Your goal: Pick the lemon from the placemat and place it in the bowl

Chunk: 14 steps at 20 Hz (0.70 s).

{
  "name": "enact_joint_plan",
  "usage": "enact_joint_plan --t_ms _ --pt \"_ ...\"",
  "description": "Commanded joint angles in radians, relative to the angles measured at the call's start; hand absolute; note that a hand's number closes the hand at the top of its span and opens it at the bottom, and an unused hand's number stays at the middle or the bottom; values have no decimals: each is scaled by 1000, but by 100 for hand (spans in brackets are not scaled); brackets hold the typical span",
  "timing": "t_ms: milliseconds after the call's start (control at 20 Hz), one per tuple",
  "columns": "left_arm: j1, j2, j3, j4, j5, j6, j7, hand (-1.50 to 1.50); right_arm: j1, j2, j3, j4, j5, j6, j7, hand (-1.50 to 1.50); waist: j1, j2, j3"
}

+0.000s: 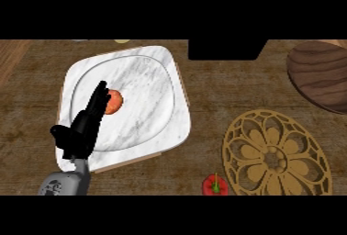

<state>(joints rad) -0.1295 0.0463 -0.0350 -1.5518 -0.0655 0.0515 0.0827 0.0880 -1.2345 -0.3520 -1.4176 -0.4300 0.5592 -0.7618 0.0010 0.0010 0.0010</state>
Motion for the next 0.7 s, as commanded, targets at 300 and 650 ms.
enact_joint_plan --t_ms 300,650 --pt "10 -24 -53 8 -12 -25 -33 0 -322 -12 175 200 123 4 -19 150 60 13 0" --pt "-62 -19 -6 47 7 -15 -13 0 -480 96 318 419 438 -190 -191 150 57 14 1"
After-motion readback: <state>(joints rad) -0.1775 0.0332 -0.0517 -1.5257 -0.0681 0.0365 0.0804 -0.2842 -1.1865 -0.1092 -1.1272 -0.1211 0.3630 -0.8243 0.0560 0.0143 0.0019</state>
